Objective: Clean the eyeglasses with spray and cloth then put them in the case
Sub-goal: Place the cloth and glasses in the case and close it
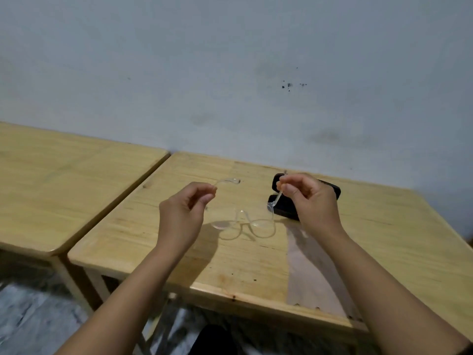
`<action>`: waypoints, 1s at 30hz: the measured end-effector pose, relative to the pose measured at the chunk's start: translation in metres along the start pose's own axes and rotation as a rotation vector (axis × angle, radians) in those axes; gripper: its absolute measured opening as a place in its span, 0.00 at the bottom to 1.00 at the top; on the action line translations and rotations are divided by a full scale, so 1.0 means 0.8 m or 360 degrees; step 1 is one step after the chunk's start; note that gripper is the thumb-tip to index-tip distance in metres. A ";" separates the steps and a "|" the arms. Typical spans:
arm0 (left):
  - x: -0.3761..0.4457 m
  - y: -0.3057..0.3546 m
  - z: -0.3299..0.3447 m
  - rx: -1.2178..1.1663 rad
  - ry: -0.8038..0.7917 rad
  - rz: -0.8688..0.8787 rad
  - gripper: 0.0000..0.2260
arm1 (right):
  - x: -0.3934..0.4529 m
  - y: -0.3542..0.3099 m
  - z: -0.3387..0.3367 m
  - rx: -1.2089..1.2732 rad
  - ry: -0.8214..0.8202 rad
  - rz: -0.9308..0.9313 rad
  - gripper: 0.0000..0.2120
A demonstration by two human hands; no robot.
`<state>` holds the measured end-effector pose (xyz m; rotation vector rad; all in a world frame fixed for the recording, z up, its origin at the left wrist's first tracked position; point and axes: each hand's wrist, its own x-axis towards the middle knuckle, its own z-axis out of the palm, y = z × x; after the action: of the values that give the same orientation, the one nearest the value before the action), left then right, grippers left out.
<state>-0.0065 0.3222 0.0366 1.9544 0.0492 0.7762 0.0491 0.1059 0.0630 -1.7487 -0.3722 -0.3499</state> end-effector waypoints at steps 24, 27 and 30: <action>-0.066 0.062 0.144 -0.0085 -0.0499 -0.0074 0.08 | -0.095 0.035 -0.162 -0.0212 0.0376 0.0267 0.14; -0.067 0.060 0.144 -0.0041 -0.0516 -0.0045 0.08 | -0.098 0.040 -0.162 -0.0194 0.0379 0.0293 0.13; -0.067 0.059 0.144 -0.0038 -0.0526 -0.0030 0.08 | -0.098 0.042 -0.164 -0.0167 0.0368 0.0319 0.12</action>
<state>-0.0005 0.1887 0.0136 2.0325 -0.1395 0.4320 -0.0116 -0.0334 0.0265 -1.8067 -0.0122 -0.4276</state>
